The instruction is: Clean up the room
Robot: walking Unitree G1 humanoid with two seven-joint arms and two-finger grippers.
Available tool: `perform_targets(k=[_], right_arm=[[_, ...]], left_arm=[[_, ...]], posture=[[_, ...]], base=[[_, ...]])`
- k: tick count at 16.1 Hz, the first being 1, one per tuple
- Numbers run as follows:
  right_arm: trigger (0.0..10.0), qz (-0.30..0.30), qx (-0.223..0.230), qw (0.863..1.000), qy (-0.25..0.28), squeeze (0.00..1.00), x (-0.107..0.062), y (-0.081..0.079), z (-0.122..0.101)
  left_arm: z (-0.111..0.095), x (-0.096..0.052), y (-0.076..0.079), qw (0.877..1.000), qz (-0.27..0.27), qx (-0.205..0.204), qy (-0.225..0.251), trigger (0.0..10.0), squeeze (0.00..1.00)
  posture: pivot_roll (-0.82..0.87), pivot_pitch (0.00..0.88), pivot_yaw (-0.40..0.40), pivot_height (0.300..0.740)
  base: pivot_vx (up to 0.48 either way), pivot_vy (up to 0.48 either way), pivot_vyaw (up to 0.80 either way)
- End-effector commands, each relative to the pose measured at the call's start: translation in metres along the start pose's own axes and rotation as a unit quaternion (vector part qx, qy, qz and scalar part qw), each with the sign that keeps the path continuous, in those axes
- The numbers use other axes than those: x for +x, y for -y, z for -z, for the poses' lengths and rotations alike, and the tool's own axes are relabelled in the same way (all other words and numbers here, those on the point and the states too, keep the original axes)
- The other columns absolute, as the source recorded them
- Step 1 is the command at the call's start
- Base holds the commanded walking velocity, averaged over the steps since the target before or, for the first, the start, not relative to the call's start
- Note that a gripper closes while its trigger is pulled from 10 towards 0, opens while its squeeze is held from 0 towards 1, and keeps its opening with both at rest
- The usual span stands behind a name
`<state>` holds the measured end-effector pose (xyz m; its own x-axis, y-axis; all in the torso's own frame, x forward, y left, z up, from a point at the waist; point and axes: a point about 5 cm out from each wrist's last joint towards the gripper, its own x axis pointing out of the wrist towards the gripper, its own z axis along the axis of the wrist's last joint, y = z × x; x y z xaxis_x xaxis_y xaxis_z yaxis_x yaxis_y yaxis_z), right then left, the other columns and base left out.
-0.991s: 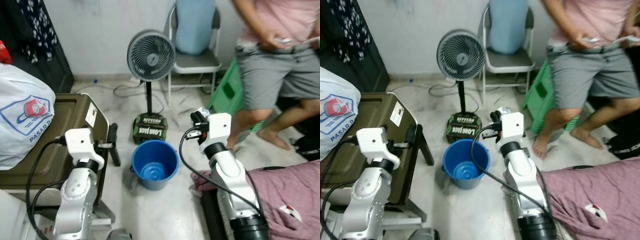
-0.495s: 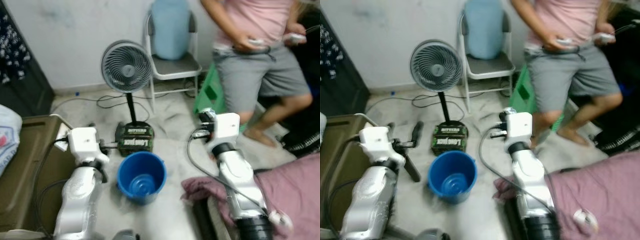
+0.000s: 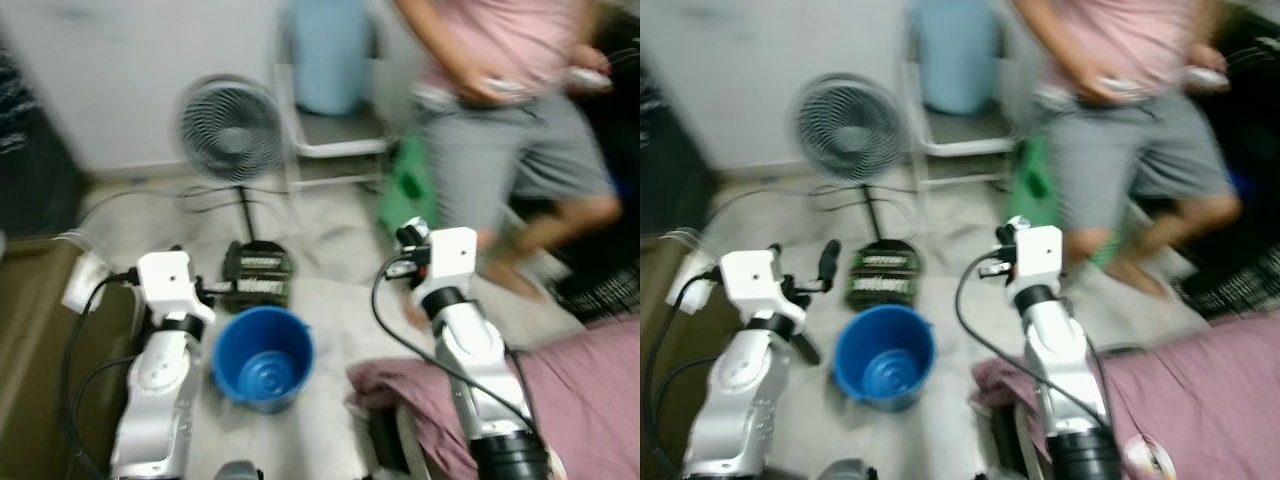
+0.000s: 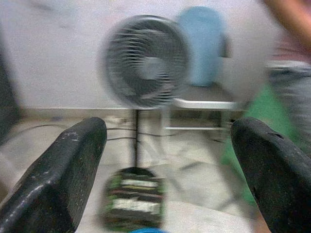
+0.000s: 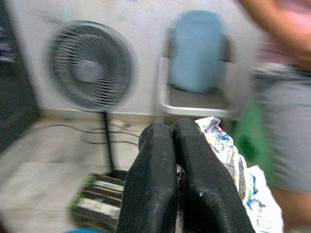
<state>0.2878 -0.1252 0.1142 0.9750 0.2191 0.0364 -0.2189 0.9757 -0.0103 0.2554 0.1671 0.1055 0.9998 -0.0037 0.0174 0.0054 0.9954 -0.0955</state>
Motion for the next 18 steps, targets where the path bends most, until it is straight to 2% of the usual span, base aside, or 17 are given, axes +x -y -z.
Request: perform_targets(k=[1, 7, 12, 18], right_arm=[[10.0, -0.009, -0.001, 1.000, 0.010, 0.00, 0.0020, -0.0041, -0.0052], [10.0, -0.009, -0.001, 1.000, 0.008, 0.00, 0.0021, -0.0047, -0.0043], [10.0, -0.004, -0.001, 1.000, 0.008, 0.00, 0.0031, -0.0041, -0.0043], [10.0, -0.006, -0.001, 1.000, 0.011, 0.00, 0.0045, -0.0043, -0.0056]], left_arm=[[0.0004, -0.0016, -0.0036, 1.000, -0.007, 0.007, -0.003, 10.0, 0.00], [0.0006, -0.0015, -0.0026, 1.000, 0.003, 0.002, -0.005, 10.0, 0.00], [-0.0008, -0.0014, -0.0013, 1.000, 0.013, -0.001, 0.001, 10.0, 0.00], [-0.0016, -0.0013, -0.0008, 1.000, 0.014, -0.006, 0.003, 10.0, 0.00]], posture=[[0.05, 0.045, -0.014, 0.740], [0.05, 0.047, -0.014, 0.740], [0.05, 0.043, -0.014, 0.740], [0.05, 0.050, -0.015, 0.740]], base=[[0.000, 0.000, 0.80], [0.000, 0.000, 0.80], [0.000, 0.000, 0.00], [0.271, 0.000, 0.00]])
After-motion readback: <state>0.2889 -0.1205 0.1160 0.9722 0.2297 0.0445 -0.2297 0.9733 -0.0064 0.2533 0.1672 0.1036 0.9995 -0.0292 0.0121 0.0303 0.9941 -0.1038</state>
